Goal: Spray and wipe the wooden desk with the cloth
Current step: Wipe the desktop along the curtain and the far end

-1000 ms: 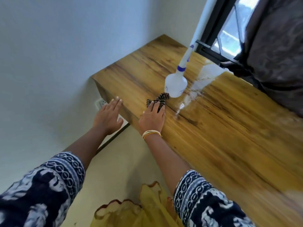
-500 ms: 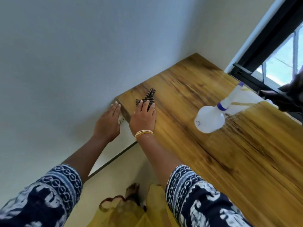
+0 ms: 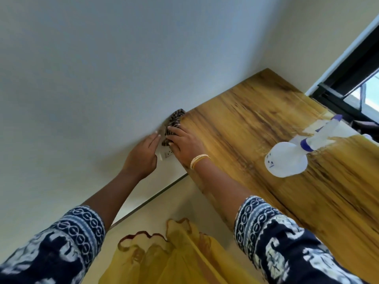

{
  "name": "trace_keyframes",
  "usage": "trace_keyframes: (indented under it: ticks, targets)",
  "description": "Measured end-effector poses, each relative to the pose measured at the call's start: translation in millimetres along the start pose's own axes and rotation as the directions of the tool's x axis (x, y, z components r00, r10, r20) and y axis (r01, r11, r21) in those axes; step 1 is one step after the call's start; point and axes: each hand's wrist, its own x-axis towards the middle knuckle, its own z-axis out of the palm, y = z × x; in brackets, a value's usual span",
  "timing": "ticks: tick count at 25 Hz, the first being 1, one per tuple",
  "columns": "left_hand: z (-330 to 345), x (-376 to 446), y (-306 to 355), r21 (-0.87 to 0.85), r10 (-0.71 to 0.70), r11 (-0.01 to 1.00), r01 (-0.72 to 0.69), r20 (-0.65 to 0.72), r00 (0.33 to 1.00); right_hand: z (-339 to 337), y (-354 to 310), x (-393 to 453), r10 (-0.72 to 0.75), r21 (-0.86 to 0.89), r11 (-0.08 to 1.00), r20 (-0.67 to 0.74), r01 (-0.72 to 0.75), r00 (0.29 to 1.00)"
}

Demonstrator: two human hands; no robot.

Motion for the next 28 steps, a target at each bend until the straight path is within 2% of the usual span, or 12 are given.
trace_keyframes:
  ticks: [3,9,15,18,20,23,26,28]
  targets:
    - [-6.3,3.5,19.0,-0.004,-0.015,1.0,0.015,-0.042,0.999,-14.7,10.7,-36.8,0.034,0.095,0.995,-0.026,-0.032,0.999]
    - [3.9,1.4,113.2,-0.041,0.003,0.999,-0.005,-0.046,0.999,-57.0,61.6,-157.0,0.056,0.207,0.978,-0.083,-0.038,0.995]
    - [32.2,21.1,210.4,-0.13,0.044,0.991,-0.039,0.033,0.998,-85.7,98.6,-269.0,0.13,0.226,0.97,-0.151,-0.094,0.98]
    - [49.2,20.4,245.9,-0.102,0.093,0.991,-0.082,0.112,0.989,-95.2,114.4,-318.5,0.19,0.231,0.962,-0.199,-0.143,0.961]
    - [55.3,19.8,263.2,-0.114,0.095,0.99,-0.083,0.11,0.989,-103.8,127.2,-342.1,0.249,0.219,0.954,-0.212,-0.203,0.945]
    - [58.0,25.6,279.9,-0.165,0.088,0.984,-0.074,0.08,0.993,-112.9,149.5,-366.2,0.41,0.191,0.909,-0.25,-0.37,0.877]
    - [59.3,35.8,282.7,-0.153,0.119,0.983,-0.105,0.086,0.989,-117.1,166.0,-364.7,0.611,0.184,0.789,-0.33,-0.586,0.72]
    - [60.5,42.9,279.4,-0.159,0.122,0.981,-0.111,0.058,0.991,-116.7,173.5,-356.4,0.67,0.167,0.732,-0.358,-0.661,0.651]
